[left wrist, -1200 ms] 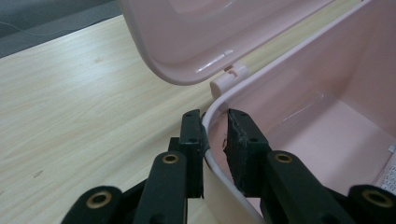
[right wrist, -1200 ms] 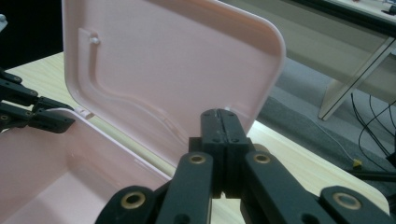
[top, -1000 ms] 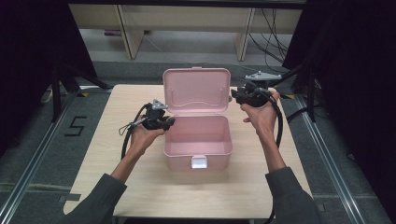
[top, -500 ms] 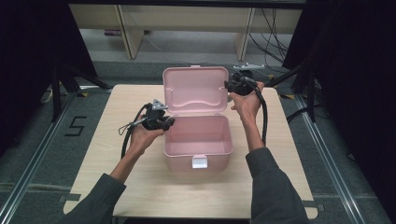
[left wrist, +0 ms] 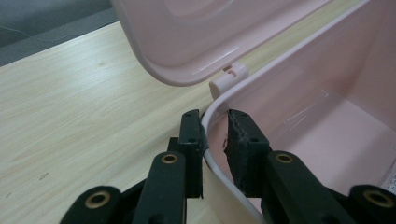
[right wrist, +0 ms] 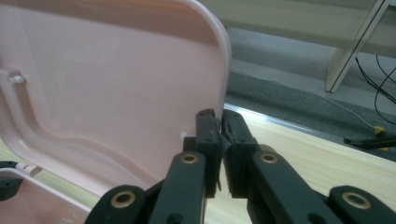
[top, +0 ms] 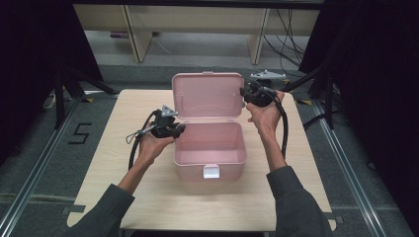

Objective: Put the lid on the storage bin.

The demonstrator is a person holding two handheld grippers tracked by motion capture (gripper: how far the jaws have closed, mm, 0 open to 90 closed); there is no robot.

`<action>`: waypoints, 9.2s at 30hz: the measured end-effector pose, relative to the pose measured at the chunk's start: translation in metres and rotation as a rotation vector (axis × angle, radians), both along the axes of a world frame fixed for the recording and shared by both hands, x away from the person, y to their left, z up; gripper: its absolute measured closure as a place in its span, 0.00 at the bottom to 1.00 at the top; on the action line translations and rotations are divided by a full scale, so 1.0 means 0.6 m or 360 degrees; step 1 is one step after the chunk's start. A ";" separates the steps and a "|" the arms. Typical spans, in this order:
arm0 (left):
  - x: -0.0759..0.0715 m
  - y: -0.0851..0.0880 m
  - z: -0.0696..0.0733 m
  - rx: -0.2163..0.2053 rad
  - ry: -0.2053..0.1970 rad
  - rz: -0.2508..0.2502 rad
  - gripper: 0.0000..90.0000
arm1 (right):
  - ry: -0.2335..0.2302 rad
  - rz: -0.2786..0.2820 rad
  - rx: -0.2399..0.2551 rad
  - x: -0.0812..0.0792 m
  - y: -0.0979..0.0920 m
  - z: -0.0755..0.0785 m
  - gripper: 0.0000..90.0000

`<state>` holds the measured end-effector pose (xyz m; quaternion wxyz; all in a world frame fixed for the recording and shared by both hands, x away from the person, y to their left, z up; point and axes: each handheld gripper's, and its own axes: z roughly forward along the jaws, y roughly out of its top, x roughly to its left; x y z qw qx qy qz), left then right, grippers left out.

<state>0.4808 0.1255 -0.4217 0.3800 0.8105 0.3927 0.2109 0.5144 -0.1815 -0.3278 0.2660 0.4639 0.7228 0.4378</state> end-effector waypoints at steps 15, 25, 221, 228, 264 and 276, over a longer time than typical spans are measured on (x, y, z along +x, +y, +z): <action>-0.003 -0.006 -0.005 -0.0087 -0.0013 0.0052 0.84 | -0.0097 0.0044 -0.0026 -0.055 -0.008 0.003 0.97; -0.003 -0.005 -0.005 -0.0078 -0.0010 0.0050 0.84 | -0.0165 0.0059 -0.0061 -0.087 -0.012 -0.003 0.97; -0.284 0.141 -0.086 -0.0119 0.0056 -0.0113 0.27 | 0.0112 0.0306 0.0295 -0.323 -0.077 -0.175 0.29; -0.296 0.138 -0.088 -0.0126 0.0042 -0.0127 0.26 | 0.0136 0.0335 0.0307 -0.333 -0.084 -0.205 0.22; -0.338 0.134 -0.115 -0.0033 0.0089 -0.0181 0.19 | 0.0479 0.0449 -0.0013 -0.398 -0.096 -0.285 0.20; -0.338 0.131 -0.118 -0.0014 0.0097 -0.0195 0.19 | 0.0496 0.0449 -0.0025 -0.400 -0.095 -0.288 0.20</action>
